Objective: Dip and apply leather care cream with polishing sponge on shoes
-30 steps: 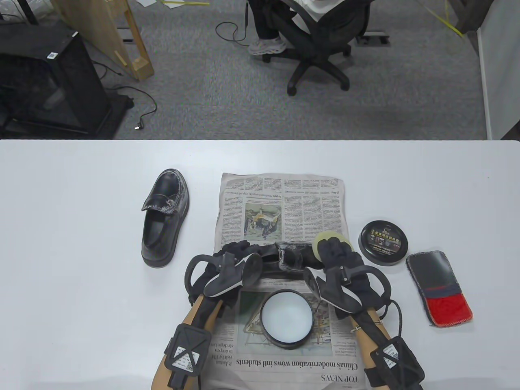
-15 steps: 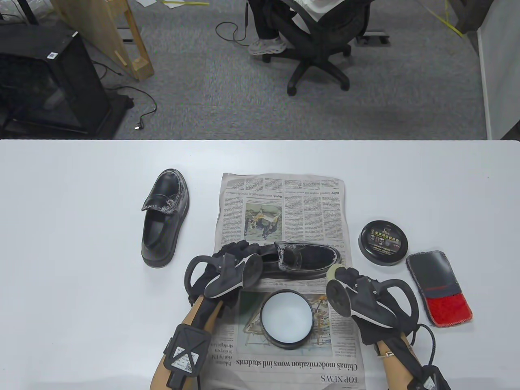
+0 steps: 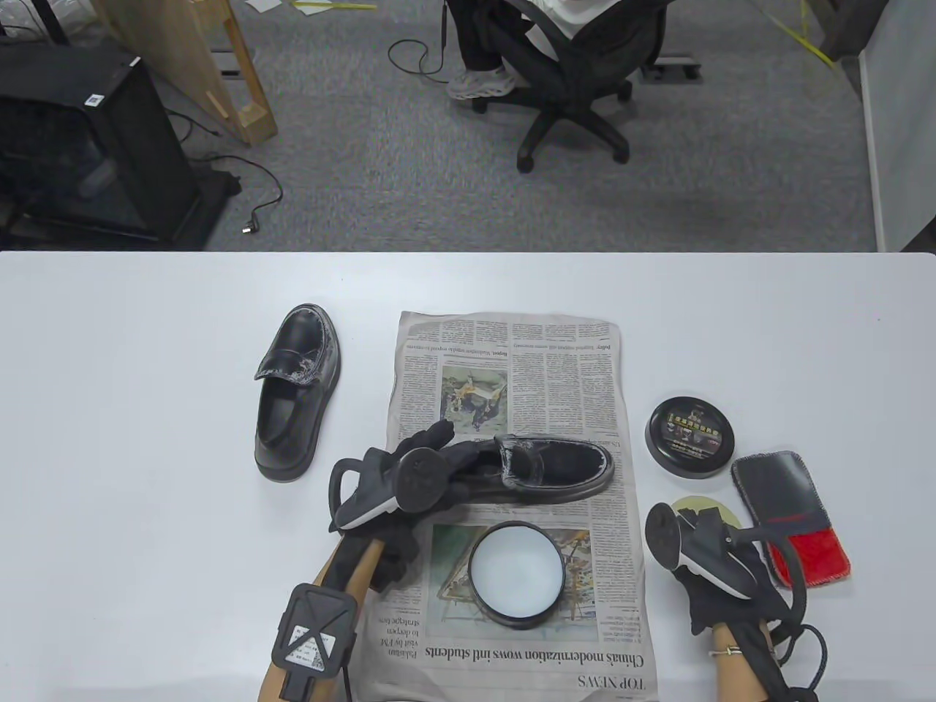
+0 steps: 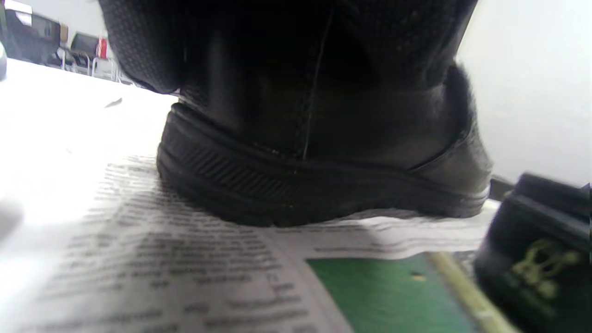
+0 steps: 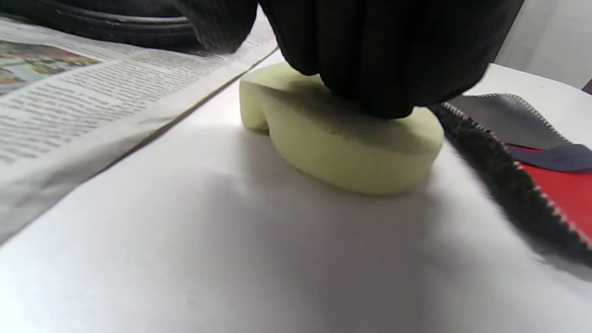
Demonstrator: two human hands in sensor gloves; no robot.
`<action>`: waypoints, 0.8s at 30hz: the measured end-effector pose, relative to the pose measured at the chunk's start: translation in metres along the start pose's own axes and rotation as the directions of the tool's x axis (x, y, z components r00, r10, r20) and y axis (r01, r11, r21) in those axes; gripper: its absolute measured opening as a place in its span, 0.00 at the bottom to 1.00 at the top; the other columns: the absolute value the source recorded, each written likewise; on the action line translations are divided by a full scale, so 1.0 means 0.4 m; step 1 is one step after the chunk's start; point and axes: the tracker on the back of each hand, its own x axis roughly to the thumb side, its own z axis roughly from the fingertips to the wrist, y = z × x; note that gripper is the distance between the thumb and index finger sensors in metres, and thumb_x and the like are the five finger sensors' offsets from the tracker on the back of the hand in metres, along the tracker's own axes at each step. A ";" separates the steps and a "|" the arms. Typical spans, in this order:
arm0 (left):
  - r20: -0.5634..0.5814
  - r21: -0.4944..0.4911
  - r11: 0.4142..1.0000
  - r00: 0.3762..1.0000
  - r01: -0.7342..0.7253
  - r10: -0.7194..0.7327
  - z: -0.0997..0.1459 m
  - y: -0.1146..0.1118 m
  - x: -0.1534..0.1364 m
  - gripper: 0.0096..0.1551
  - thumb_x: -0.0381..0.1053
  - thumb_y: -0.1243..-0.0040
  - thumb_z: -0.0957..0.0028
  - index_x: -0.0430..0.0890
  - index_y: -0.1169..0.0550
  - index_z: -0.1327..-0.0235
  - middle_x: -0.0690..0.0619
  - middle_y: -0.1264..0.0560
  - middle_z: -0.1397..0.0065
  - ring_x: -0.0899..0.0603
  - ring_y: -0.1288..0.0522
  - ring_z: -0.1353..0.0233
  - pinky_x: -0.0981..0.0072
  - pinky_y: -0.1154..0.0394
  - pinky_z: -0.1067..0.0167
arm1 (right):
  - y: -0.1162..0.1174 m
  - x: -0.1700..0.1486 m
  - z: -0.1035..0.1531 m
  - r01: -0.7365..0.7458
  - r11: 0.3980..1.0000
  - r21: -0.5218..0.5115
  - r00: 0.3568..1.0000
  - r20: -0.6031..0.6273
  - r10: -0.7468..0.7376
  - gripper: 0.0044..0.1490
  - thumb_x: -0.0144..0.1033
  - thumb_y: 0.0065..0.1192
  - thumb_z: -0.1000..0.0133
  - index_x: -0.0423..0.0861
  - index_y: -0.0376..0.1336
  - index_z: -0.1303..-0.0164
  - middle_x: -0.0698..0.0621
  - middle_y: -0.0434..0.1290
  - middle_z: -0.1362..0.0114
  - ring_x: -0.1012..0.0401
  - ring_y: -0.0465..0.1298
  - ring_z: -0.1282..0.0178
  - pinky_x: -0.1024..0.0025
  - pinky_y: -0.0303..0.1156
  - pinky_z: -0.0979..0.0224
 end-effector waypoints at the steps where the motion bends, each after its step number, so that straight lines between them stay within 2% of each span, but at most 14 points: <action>1: 0.002 0.002 1.000 1.000 0.030 -0.030 0.003 0.003 0.002 0.33 0.62 0.35 0.49 0.66 0.29 0.28 0.45 0.38 0.10 0.34 0.32 0.19 0.42 0.28 0.27 | -0.002 0.000 0.004 0.008 1.000 -0.011 1.000 0.011 -0.008 0.38 0.54 0.46 0.36 0.45 0.58 0.19 0.44 0.69 0.20 0.47 0.76 0.27 0.55 0.75 0.30; 2: 0.000 -0.011 0.998 0.998 0.068 -0.068 0.004 0.004 0.005 0.31 0.62 0.35 0.50 0.62 0.25 0.31 0.45 0.37 0.10 0.33 0.32 0.19 0.43 0.28 0.28 | -0.005 0.000 0.007 0.019 0.999 -0.028 1.000 0.019 -0.018 0.39 0.54 0.46 0.36 0.45 0.56 0.18 0.43 0.68 0.19 0.46 0.74 0.25 0.54 0.74 0.28; 4: -0.021 -0.041 0.975 0.976 0.217 -0.218 0.005 0.006 0.018 0.32 0.63 0.35 0.51 0.61 0.25 0.31 0.45 0.37 0.11 0.34 0.31 0.19 0.46 0.25 0.28 | -0.018 0.005 0.019 0.045 0.994 -0.104 0.998 0.041 -0.041 0.40 0.54 0.45 0.36 0.45 0.53 0.16 0.42 0.64 0.17 0.45 0.71 0.23 0.52 0.71 0.27; 7: -0.071 -0.066 0.932 0.930 0.356 -0.360 -0.003 0.009 0.034 0.30 0.63 0.36 0.49 0.60 0.25 0.32 0.46 0.32 0.14 0.39 0.25 0.23 0.57 0.20 0.32 | -0.031 0.025 0.036 0.064 0.982 -0.180 0.994 0.104 -0.046 0.42 0.54 0.45 0.36 0.45 0.51 0.15 0.42 0.62 0.16 0.45 0.69 0.21 0.52 0.70 0.25; 9: -0.084 0.010 0.939 0.936 0.343 -0.341 -0.003 0.009 0.037 0.22 0.60 0.34 0.51 0.59 0.19 0.43 0.50 0.25 0.20 0.40 0.21 0.28 0.63 0.17 0.36 | -0.037 0.036 0.044 0.065 0.978 -0.198 0.990 0.132 -0.039 0.42 0.54 0.45 0.36 0.45 0.50 0.15 0.42 0.61 0.15 0.45 0.69 0.21 0.53 0.70 0.25; 10: -0.077 0.051 0.943 0.943 0.329 -0.324 0.001 0.011 0.035 0.21 0.60 0.35 0.51 0.59 0.18 0.45 0.51 0.23 0.22 0.41 0.20 0.29 0.64 0.16 0.39 | -0.043 0.043 0.051 0.065 0.972 -0.225 0.988 0.149 -0.032 0.42 0.54 0.46 0.36 0.45 0.50 0.15 0.43 0.61 0.15 0.45 0.69 0.20 0.53 0.70 0.25; 13: -0.081 0.147 0.955 0.965 0.259 -0.249 0.026 0.035 0.034 0.19 0.59 0.34 0.51 0.59 0.16 0.48 0.51 0.19 0.27 0.42 0.18 0.33 0.65 0.14 0.45 | -0.050 0.050 0.062 0.076 0.956 -0.285 0.985 0.171 -0.028 0.42 0.54 0.46 0.37 0.46 0.50 0.15 0.43 0.61 0.15 0.46 0.69 0.20 0.54 0.70 0.25; 16: -0.129 0.226 0.944 0.968 0.241 -0.216 0.067 0.092 0.017 0.19 0.59 0.34 0.51 0.59 0.15 0.48 0.50 0.18 0.28 0.43 0.17 0.34 0.65 0.14 0.47 | -0.053 0.056 0.067 0.087 0.947 -0.308 0.982 0.186 -0.030 0.42 0.54 0.46 0.37 0.46 0.49 0.15 0.43 0.61 0.15 0.46 0.68 0.20 0.54 0.70 0.25; 21: -0.307 0.415 0.875 0.944 0.250 -0.124 0.157 0.200 -0.068 0.19 0.60 0.34 0.49 0.58 0.16 0.47 0.49 0.18 0.29 0.42 0.17 0.35 0.64 0.14 0.49 | -0.053 0.061 0.067 0.084 0.947 -0.309 0.982 0.187 -0.026 0.42 0.54 0.46 0.37 0.46 0.49 0.15 0.43 0.60 0.15 0.46 0.68 0.20 0.54 0.70 0.25; 24: -0.432 0.488 0.829 0.901 0.273 -0.042 0.217 0.254 -0.141 0.19 0.59 0.34 0.48 0.57 0.16 0.46 0.48 0.19 0.29 0.41 0.17 0.36 0.63 0.14 0.49 | -0.052 0.064 0.064 0.085 0.951 -0.297 0.981 0.191 -0.028 0.42 0.54 0.46 0.37 0.46 0.49 0.15 0.43 0.61 0.15 0.46 0.68 0.20 0.54 0.70 0.25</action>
